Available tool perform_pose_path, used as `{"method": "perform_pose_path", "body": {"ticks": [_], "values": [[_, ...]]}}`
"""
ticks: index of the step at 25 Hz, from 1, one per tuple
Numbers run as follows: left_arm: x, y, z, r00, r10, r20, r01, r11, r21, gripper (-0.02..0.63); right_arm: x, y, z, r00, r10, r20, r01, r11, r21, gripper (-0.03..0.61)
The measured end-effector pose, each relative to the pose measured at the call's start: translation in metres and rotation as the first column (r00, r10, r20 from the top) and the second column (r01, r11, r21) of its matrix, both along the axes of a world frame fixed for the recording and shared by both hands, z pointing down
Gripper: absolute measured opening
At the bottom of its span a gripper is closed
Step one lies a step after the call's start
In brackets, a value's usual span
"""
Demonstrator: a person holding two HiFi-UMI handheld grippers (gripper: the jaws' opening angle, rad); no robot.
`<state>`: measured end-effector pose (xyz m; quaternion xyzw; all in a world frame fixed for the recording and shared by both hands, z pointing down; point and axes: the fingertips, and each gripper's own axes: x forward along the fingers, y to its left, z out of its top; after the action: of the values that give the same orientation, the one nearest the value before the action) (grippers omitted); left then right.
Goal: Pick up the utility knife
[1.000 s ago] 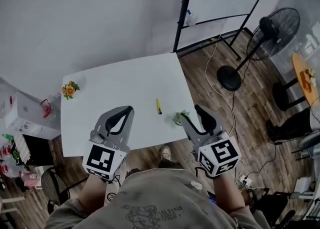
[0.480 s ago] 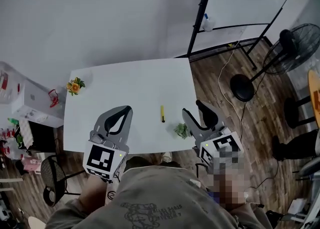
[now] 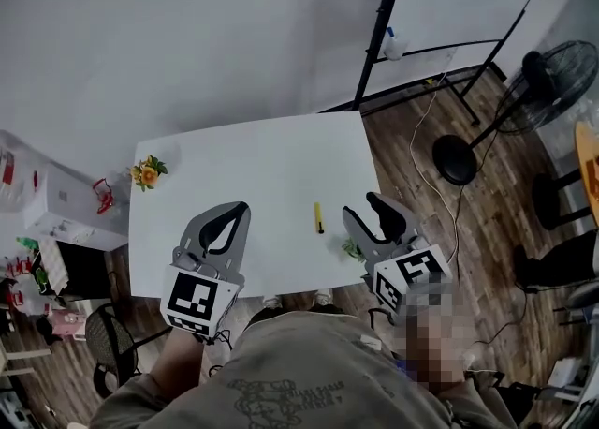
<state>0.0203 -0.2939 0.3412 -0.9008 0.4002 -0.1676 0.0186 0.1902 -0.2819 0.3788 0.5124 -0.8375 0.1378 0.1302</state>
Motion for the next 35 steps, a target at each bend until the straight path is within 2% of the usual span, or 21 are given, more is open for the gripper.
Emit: {"method": "perform_pose_path", "body": {"ticks": [8,11,16,19,22,25,30,35], "values": [[-0.015,-0.014,0.026,1.000,-0.001,-0.003,0.001,0.998,-0.057,0.000,-0.012,-0.012,0.026,0.999,0.031,-0.041,-0.033,0.998,-0.052,0.193],[-0.019,-0.020,0.038,1.000,0.000,-0.005,-0.001,0.996,-0.090,0.000,-0.017,-0.018,0.041,1.000,0.023,-0.020,-0.025,0.997,-0.068,0.202],[-0.019,-0.028,0.056,1.000,-0.003,-0.020,0.001,0.991,-0.136,0.000,-0.021,-0.024,0.082,0.999,0.029,-0.024,-0.032,0.989,-0.144,0.206],[-0.019,-0.030,0.075,1.000,0.000,-0.003,-0.001,0.984,-0.176,0.000,-0.024,-0.026,0.114,0.999,0.031,-0.032,-0.037,0.978,-0.205,0.206],[-0.018,-0.033,0.096,1.000,-0.006,0.014,0.008,0.979,-0.204,0.000,-0.030,-0.029,0.142,0.999,0.039,0.008,-0.036,0.968,-0.247,0.206],[-0.017,-0.036,0.121,0.997,0.005,0.082,0.012,0.980,-0.200,0.000,-0.032,-0.030,0.170,0.999,0.042,0.000,-0.040,0.957,-0.287,0.206],[-0.015,-0.033,0.162,0.994,0.031,0.103,-0.001,0.958,-0.285,0.000,-0.030,-0.030,0.221,0.997,0.048,-0.052,-0.064,0.919,-0.388,0.206],[-0.020,-0.030,0.198,0.996,0.018,0.087,0.016,0.925,-0.379,0.000,-0.035,-0.026,0.264,0.996,0.047,-0.072,-0.074,0.891,-0.447,0.206]]}}
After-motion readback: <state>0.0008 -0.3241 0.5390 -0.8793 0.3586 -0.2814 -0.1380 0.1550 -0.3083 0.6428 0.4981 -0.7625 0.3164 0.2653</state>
